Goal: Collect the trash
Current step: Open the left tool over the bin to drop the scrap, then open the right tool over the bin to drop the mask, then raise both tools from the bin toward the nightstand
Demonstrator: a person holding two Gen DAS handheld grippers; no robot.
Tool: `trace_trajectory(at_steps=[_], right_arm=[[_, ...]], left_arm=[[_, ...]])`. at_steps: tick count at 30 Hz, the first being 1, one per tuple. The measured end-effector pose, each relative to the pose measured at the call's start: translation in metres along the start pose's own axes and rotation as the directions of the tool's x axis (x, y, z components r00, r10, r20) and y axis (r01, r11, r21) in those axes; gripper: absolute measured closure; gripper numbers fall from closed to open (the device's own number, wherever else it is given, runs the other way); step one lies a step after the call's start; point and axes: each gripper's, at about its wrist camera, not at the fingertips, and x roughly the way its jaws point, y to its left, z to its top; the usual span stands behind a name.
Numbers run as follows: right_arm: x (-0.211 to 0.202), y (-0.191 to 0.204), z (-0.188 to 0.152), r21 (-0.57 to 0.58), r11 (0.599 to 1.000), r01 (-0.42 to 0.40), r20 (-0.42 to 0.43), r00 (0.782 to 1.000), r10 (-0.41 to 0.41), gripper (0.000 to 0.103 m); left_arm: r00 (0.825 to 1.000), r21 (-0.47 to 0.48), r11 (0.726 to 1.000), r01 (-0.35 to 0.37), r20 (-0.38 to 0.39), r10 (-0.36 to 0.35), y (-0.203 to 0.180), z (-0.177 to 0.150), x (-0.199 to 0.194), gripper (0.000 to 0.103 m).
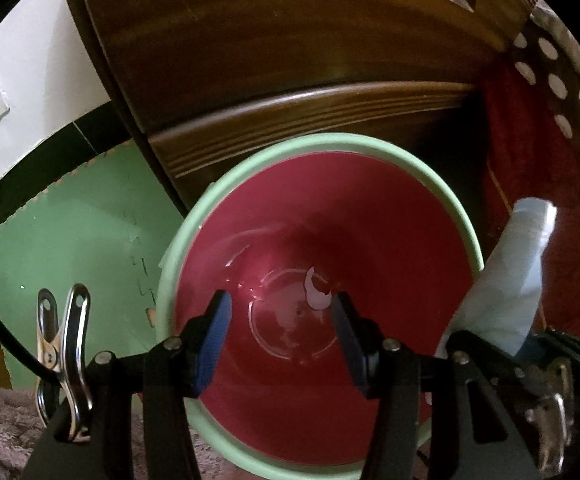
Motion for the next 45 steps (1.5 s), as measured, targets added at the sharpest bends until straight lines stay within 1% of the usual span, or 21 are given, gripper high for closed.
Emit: trace_trajectory(at_steps=[3, 12, 17, 20, 45], right_arm=[[0.0027, -0.0035, 0.0003, 0.009, 1.000, 0.006, -0.008, 1.000, -0.006, 0.077], [0.0013, 0.0018, 0.0018, 0.015, 1.000, 0.008, -0.012, 1.000, -0.008, 0.070], [0.0043, 0.0049, 0.0007, 0.011, 1.000, 0.011, -0.017, 1.000, -0.011, 0.057], [0.0041, 0.0042, 0.0019, 0.012, 1.000, 0.011, -0.018, 1.000, -0.011, 0.053], [0.0004, 0.0002, 0.0037, 0.022, 1.000, 0.009, -0.007, 1.000, -0.009, 0.053]], left_arm=[[1.000, 0.009, 1.000, -0.005, 0.004, 0.005, -0.0021, -0.0005, 0.0000, 0.048], [1.000, 0.011, 1.000, -0.007, 0.008, 0.007, -0.0029, 0.0001, -0.0013, 0.048], [1.000, 0.005, 1.000, -0.006, 0.005, 0.006, -0.0017, 0.0005, -0.0013, 0.048], [1.000, 0.006, 1.000, -0.004, 0.004, 0.004, -0.0014, -0.0002, -0.0014, 0.048], [1.000, 0.010, 1.000, 0.003, 0.006, -0.003, -0.0059, 0.0042, -0.0038, 0.048]])
